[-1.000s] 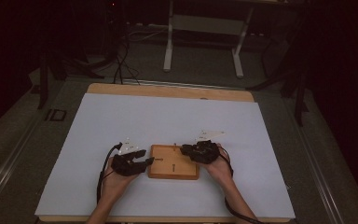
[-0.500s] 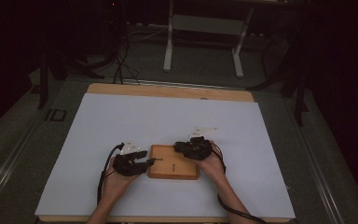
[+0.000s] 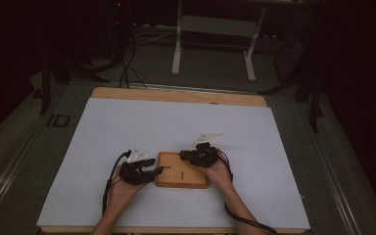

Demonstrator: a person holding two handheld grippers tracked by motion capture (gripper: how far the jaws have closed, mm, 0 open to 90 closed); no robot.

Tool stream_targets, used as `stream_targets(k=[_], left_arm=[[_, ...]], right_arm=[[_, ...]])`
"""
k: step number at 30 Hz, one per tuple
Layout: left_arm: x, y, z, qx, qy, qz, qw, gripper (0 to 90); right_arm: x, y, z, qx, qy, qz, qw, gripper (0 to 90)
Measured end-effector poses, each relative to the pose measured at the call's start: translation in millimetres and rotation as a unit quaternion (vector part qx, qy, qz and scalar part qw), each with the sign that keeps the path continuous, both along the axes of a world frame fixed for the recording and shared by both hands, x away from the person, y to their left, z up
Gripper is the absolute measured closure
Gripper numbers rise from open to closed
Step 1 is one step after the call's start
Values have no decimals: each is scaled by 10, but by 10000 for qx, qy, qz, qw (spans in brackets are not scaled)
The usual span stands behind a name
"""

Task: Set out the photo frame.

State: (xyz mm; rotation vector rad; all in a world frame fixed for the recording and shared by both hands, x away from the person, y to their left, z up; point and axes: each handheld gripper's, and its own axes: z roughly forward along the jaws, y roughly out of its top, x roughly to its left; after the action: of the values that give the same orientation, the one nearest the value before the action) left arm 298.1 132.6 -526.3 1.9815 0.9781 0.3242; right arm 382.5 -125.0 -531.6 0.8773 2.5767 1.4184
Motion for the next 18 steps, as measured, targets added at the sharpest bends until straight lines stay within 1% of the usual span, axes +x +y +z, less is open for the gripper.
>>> stream_targets(k=[6,11,14,18], left_arm=[[-4,-1,2,-2,8,-6,10000,520],[-1,-1,0,12,26,-17,10000,520],[0,-2,-1,16,32,-25,10000,519],[3,-3,-5,18,45,-24,10000,520]], right_arm=[[35,-4,14,3,164,60,9998,826],[38,-5,13,-3,146,84,9999,827],[25,0,16,-41,78,69,9999,826],[23,-2,11,1,70,56,10000,819]])
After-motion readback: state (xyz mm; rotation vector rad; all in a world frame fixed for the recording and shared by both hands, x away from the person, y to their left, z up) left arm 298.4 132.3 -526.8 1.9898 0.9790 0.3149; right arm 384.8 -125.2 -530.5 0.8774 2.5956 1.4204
